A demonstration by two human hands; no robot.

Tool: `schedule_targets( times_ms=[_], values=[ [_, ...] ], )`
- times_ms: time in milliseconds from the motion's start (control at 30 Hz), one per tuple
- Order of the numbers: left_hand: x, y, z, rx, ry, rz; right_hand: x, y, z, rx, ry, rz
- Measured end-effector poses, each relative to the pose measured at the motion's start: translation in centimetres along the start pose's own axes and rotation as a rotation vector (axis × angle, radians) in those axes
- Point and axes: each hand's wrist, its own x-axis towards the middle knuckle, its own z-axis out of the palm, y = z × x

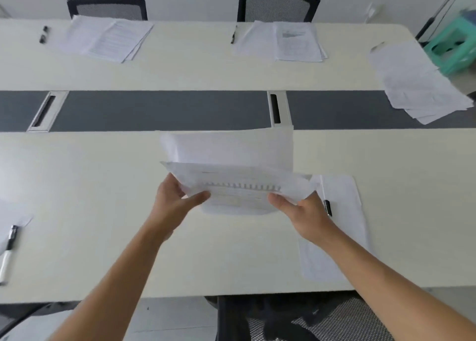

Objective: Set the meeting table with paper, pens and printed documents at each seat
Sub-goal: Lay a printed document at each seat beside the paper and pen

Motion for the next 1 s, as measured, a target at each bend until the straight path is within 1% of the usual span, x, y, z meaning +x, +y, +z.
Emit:
schedule_targets(
  times_ms=[100,333,400,500,567,633,733,800,867,933,1000],
  values=[
    [0.0,0.9,0.3,0.058,-0.041,0.002,0.1,1.3,-0.3,-0.003,0.007,0.015],
    [-0.8,-3.4,3.0,0.285,-0.102,-0.057,0.6,5.5,-0.4,-0.053,-0.033,0.178],
    [-1.2,-3.1,3.7,0.32,-0.064,-0.042,0.7,5.5,-0.4,-0.056,-0.006,0.139],
    [-1.6,-1.7,3.6,0.304,0.051,0.032,0.7,4.8,-0.8,-0.024,0.072,0.077],
    [-1.9,-1.8,3.5,0.345,0.07,0.069,0.6,4.9,-0.9,-0.003,0.082,0.062],
    [-2.6,-3.0,3.8,0.397,0.048,0.02,0.3,6.0,-0.6,-0.056,0.049,0.104],
    [-3.5,-5.6,4.3,0.427,-0.012,-0.132,-0.2,8.7,0.0,-0.168,-0.045,0.247],
    [-3.4,-6.3,4.6,0.421,0.015,-0.196,-0.1,9.8,0.0,-0.225,-0.021,0.271],
    [-3.0,-6.2,4.6,0.406,0.056,-0.22,0.4,9.9,-0.1,-0.241,0.034,0.248],
    [-2.6,-6.2,4.5,0.444,0.049,-0.206,1.0,9.6,-0.1,-0.262,0.068,0.224],
    [-2.5,-6.7,4.6,0.476,0.013,-0.236,1.7,10.2,0.0,-0.331,0.07,0.261]
  ],
)
